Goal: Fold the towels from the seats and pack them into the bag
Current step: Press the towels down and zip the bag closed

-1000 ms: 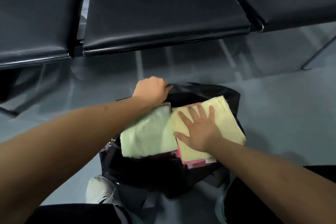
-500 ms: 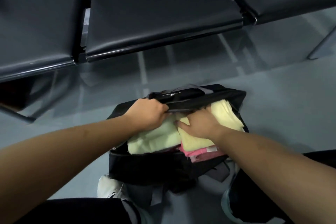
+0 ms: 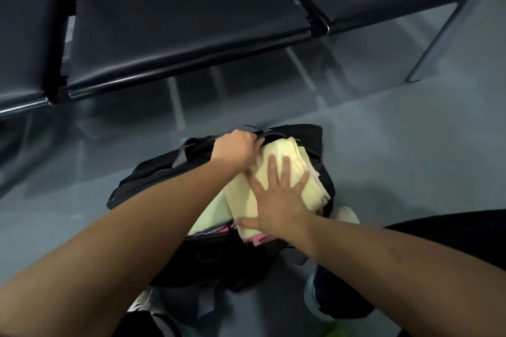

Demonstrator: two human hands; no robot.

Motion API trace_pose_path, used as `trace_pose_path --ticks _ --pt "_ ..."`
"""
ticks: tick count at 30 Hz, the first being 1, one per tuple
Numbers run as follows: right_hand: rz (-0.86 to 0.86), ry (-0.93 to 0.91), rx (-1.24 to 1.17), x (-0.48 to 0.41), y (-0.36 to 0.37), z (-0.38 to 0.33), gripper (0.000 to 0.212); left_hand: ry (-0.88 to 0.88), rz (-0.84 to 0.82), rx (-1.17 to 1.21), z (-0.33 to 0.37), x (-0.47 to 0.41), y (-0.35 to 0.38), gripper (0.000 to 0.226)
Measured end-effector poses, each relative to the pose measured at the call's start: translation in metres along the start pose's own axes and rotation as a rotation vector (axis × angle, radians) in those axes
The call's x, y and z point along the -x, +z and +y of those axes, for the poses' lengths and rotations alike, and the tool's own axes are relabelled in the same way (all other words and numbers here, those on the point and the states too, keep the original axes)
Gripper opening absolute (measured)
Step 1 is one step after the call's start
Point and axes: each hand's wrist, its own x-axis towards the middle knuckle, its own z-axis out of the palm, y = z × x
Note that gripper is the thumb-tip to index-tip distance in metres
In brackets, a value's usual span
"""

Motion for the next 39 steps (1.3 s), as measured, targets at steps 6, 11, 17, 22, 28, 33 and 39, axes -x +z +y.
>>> trace_pose_path --ticks 6,11,17,22,28,33,39 --pt "-0.030 -0.200 0.174 -0.014 0.027 0.048 0.143 -0.009 0.097 0.170 -0.015 -0.018 -0.049 0.035" --pt "-0.109 -0.119 -0.005 -0.043 -0.005 0.056 0.127 0.196 0.148 0.082 -0.001 -0.003 -0.078 0.037" --pt "-0.061 -0.130 0.079 -0.035 -0.004 0.047 0.087 0.466 -0.205 -0.294 -0.018 0.033 -0.032 0.026" --pt "0.226 -0.399 0.424 -0.002 0.019 0.041 0.104 0.368 -0.449 -0.278 -0.058 0.054 0.012 0.043" --pt "0.254 -0.530 0.713 0.002 0.019 0.046 0.076 0.357 -0.403 -0.154 -0.067 0.065 0.020 0.044" --pt "0.344 -0.535 0.733 0.000 0.010 0.029 0.066 0.333 -0.321 0.038 -0.082 0.070 0.011 0.010" --pt "0.233 -0.554 0.605 -0.022 -0.006 0.040 0.104 0.307 -0.304 0.072 -0.077 0.084 0.021 0.012"
